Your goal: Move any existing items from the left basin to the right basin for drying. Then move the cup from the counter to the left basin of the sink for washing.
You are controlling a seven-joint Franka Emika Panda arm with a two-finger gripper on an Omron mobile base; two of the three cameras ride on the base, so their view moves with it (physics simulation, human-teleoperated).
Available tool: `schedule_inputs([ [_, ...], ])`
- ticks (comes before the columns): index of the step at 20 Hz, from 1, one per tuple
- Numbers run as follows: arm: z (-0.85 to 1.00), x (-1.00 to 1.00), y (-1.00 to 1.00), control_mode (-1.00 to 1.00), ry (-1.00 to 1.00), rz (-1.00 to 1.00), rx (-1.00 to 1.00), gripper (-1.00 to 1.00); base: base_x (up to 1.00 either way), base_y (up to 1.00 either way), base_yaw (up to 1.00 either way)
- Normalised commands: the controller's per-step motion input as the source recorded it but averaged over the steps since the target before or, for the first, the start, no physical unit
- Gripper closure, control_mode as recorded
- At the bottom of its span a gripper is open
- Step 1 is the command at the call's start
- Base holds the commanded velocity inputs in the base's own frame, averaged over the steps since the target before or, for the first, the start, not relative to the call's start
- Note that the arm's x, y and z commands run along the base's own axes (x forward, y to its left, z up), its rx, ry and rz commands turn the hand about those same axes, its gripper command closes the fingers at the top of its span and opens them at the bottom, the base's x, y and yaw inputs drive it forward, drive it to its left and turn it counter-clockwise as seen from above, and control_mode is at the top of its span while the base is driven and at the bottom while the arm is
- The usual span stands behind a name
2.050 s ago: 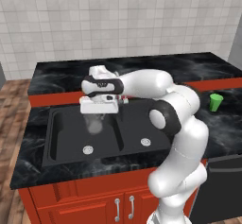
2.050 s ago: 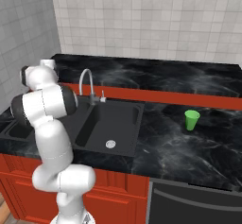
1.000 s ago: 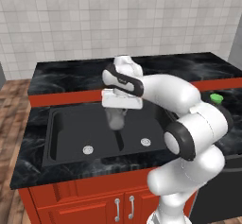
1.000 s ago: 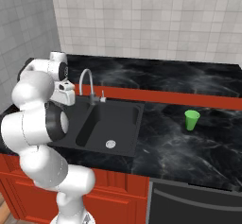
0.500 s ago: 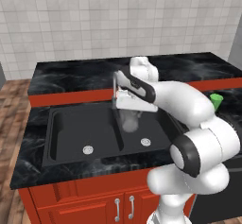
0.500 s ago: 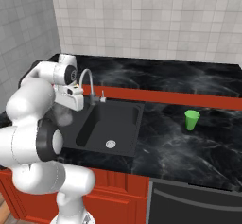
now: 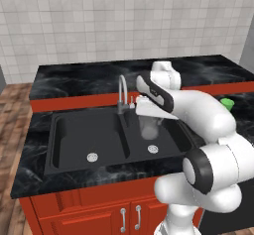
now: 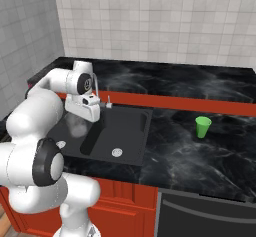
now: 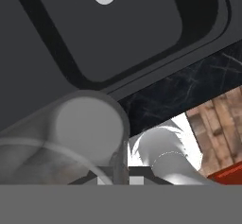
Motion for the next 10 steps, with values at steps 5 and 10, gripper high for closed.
schedule_inputs([
  [5,0.0,0.0,-0.41,-1.0,-0.01,0.0,0.0,1.0,0.0,0.0,0.0],
  [10,-0.06,0.0,-0.4,-1.0,-0.01,0.0,0.0,1.0,0.0,0.0,0.0],
])
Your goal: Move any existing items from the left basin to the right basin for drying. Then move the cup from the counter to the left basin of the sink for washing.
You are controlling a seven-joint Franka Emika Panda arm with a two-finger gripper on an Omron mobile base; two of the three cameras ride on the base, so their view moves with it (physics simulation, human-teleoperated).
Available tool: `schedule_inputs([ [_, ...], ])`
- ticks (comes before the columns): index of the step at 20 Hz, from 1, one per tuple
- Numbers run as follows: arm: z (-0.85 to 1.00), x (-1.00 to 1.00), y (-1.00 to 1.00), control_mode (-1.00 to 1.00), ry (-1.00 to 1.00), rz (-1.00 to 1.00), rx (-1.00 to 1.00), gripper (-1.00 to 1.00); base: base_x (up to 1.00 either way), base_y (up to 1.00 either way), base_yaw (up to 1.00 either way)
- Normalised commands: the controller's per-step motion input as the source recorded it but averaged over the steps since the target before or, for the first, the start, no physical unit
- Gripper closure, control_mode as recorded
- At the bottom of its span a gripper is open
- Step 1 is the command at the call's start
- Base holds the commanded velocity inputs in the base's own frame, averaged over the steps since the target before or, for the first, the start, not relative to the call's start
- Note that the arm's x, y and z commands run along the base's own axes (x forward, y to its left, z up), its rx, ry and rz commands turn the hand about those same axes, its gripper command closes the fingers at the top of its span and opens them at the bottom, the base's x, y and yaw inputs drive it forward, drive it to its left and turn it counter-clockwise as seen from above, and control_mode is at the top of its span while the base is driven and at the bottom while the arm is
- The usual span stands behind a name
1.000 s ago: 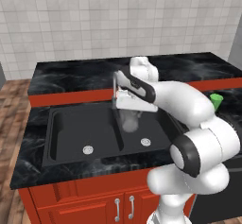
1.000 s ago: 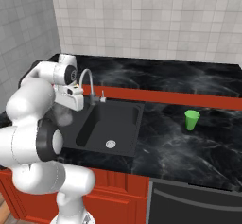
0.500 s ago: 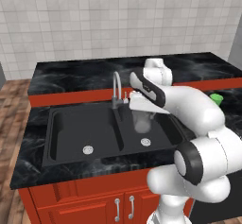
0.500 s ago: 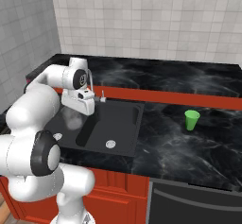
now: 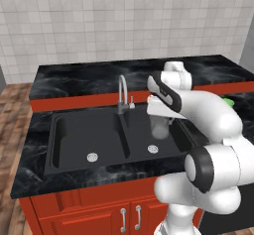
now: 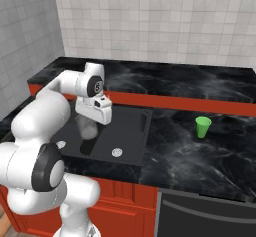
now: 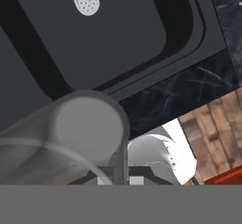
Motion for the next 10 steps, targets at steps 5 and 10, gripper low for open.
schedule_inputs([
  [5,-0.14,0.08,-0.25,-1.0,0.0,0.0,0.0,1.0,0.0,0.0,0.0],
  [10,-0.17,0.22,-0.18,-1.0,0.0,0.0,0.0,1.0,0.0,0.0,0.0],
])
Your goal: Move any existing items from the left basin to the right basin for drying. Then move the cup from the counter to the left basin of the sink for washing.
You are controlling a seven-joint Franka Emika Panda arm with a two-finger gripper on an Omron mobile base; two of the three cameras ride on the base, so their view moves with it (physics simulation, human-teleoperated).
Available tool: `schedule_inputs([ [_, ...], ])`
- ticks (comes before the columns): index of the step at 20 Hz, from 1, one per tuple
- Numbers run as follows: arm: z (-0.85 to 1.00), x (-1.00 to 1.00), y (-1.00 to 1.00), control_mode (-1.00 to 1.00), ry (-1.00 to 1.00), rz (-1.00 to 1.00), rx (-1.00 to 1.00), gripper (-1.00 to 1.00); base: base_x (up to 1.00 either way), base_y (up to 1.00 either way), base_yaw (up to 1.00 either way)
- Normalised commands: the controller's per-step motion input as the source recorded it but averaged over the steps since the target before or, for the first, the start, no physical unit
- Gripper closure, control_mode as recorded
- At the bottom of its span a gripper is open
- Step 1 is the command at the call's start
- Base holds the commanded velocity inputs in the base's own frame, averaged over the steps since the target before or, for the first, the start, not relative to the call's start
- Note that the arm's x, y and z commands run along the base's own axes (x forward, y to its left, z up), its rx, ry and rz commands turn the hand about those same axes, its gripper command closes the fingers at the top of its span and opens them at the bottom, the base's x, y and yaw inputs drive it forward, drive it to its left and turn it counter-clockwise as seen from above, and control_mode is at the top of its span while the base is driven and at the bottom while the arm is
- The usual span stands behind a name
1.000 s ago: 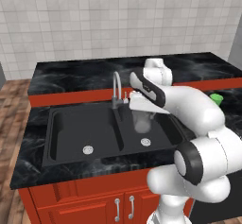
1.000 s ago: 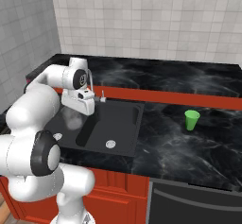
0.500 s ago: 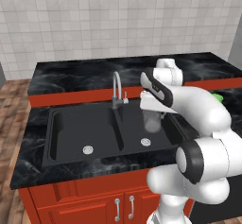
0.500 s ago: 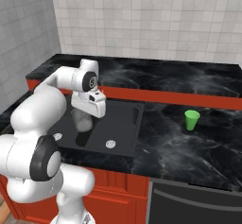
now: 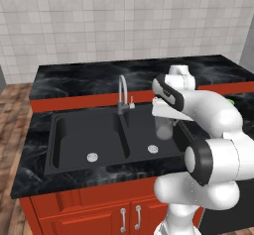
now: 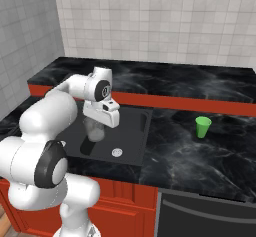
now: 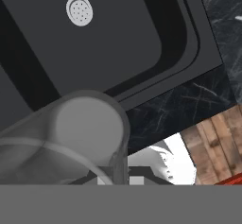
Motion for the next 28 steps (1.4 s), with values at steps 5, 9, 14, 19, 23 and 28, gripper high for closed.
schedule_inputs([
  [5,-0.16,0.42,-0.09,-1.0,0.0,0.0,0.0,1.0,0.0,0.0,0.0],
  [9,-0.17,0.4,-0.08,-1.0,0.0,0.0,0.0,1.0,0.0,0.0,0.0],
  [14,-0.22,0.29,-0.06,-1.0,0.0,0.0,0.0,1.0,0.0,0.0,0.0],
  [19,-0.26,0.17,-0.01,-1.0,0.0,0.0,0.0,1.0,0.0,0.0,0.0],
  [23,-0.22,0.06,0.0,-1.0,0.0,0.0,0.0,1.0,0.0,0.0,0.0],
  [28,-0.15,0.11,0.0,-1.0,0.0,0.0,0.0,1.0,0.0,0.0,0.0],
])
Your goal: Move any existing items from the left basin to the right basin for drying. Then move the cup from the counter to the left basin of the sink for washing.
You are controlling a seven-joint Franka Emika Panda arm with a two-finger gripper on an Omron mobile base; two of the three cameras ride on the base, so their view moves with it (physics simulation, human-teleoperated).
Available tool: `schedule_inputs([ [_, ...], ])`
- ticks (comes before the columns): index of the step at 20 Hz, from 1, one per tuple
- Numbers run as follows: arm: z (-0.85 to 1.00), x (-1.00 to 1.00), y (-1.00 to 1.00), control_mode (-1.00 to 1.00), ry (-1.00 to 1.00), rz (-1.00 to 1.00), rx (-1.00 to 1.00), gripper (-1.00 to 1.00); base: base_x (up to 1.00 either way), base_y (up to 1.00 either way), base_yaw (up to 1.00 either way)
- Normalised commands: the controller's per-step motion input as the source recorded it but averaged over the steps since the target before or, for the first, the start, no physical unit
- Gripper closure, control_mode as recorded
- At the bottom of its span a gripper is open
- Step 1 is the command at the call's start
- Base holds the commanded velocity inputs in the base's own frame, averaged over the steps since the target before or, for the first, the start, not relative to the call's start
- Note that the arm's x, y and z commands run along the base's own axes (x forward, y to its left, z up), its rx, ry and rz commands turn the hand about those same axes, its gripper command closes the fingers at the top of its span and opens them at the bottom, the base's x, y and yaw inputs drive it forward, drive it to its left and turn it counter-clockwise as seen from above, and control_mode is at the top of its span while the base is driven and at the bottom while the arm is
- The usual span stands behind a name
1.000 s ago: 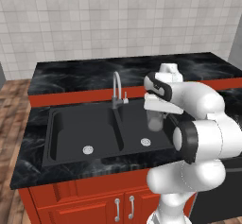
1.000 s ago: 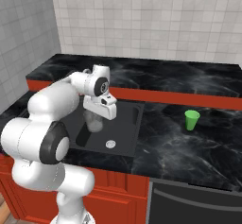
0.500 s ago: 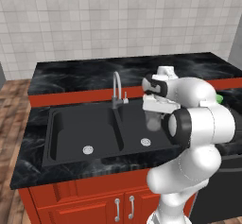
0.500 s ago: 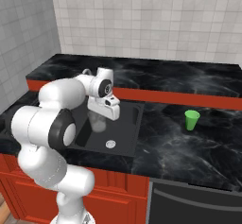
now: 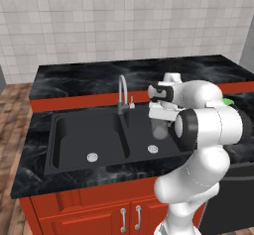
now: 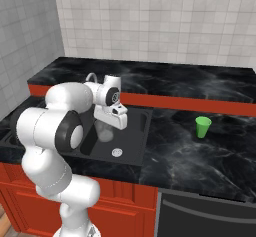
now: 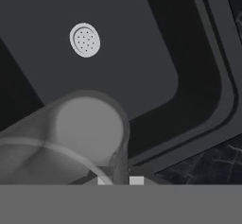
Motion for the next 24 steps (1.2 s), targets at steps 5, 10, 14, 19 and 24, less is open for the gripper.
schedule_inputs([
  [5,-0.12,0.16,0.0,-1.0,0.0,0.0,0.0,1.0,0.0,0.0,0.0],
  [10,-0.18,0.12,0.0,-1.0,0.0,0.0,0.0,1.0,0.0,0.0,0.0],
  [14,-0.21,0.09,0.0,-1.0,0.0,0.0,0.0,1.0,0.0,0.0,0.0],
  [19,-0.2,0.07,0.0,-1.0,0.0,0.0,0.0,1.0,0.0,0.0,0.0],
  [24,-0.19,0.06,0.0,-1.0,0.0,0.0,0.0,1.0,0.0,0.0,0.0],
])
